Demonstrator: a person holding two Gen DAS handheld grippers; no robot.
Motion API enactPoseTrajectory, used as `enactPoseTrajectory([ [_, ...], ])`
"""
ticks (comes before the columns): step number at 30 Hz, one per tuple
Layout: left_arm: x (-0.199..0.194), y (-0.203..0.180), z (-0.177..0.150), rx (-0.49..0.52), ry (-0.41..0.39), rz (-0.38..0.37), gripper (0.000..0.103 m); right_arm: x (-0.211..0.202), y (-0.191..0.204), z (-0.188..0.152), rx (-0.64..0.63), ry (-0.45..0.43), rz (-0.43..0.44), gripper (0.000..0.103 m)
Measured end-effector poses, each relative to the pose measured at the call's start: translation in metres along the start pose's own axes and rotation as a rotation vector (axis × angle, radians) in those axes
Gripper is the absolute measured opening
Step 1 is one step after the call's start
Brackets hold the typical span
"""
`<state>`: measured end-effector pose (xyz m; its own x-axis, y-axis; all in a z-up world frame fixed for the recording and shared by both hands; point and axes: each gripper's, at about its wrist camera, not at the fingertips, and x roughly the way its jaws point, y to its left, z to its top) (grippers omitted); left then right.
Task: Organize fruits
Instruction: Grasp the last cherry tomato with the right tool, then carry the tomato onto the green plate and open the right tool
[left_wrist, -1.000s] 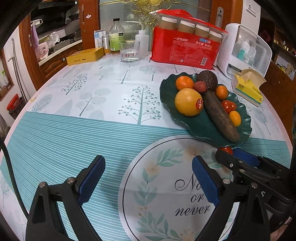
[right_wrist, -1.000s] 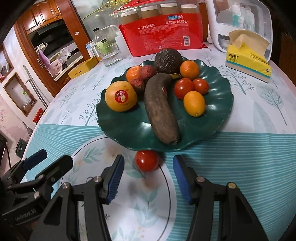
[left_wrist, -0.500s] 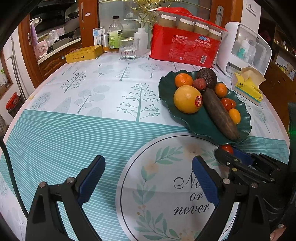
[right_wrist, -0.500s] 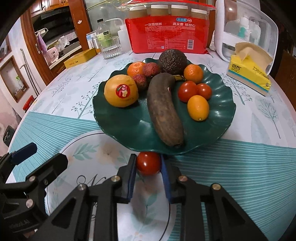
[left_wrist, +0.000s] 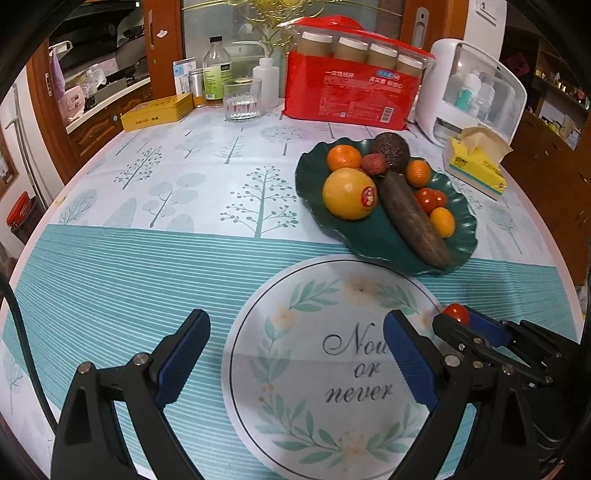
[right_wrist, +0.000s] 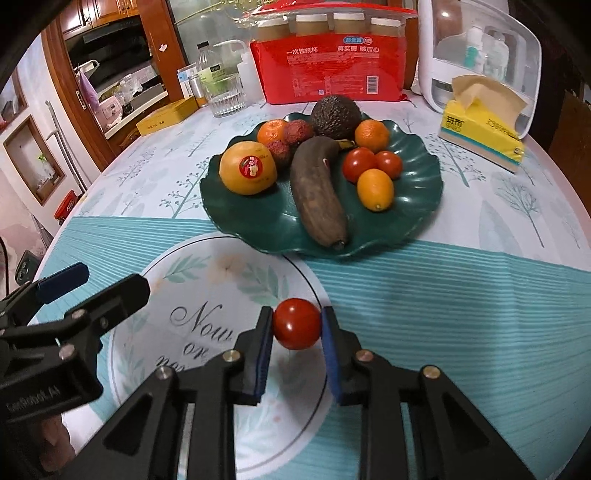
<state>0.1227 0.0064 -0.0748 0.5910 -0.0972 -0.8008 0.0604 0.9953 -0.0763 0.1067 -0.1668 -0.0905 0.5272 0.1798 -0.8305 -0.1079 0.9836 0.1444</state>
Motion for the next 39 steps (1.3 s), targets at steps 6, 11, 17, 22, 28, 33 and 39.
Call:
enactPoseTrajectory([
  [6,-0.029,-0.008,0.018,0.033,-0.046,0.0,0.094,-0.033,-0.003,0.008,0.016,-0.044,0.021,0.026],
  [11,-0.062,-0.021,0.055,0.074,-0.101,-0.026,0.094,-0.075,-0.011,0.039,0.016,-0.112,0.054,0.026],
  [17,-0.104,-0.042,0.113,0.121,-0.213,-0.02,0.094,-0.134,-0.023,0.101,0.0,-0.23,0.057,0.026],
  [22,-0.116,-0.049,0.169,0.098,-0.24,-0.048,0.094,-0.166,-0.032,0.157,-0.017,-0.321,-0.008,0.026],
  [28,-0.089,-0.051,0.208,0.077,-0.235,-0.002,0.098,-0.149,-0.047,0.194,-0.005,-0.317,-0.041,0.026],
  [33,-0.022,-0.053,0.199,0.105,-0.115,0.04,0.098,-0.083,-0.054,0.188,0.003,-0.192,-0.022,0.026],
  [39,0.057,-0.052,0.172,0.128,0.036,0.074,0.098,-0.007,-0.064,0.169,0.035,-0.054,-0.002,0.026],
])
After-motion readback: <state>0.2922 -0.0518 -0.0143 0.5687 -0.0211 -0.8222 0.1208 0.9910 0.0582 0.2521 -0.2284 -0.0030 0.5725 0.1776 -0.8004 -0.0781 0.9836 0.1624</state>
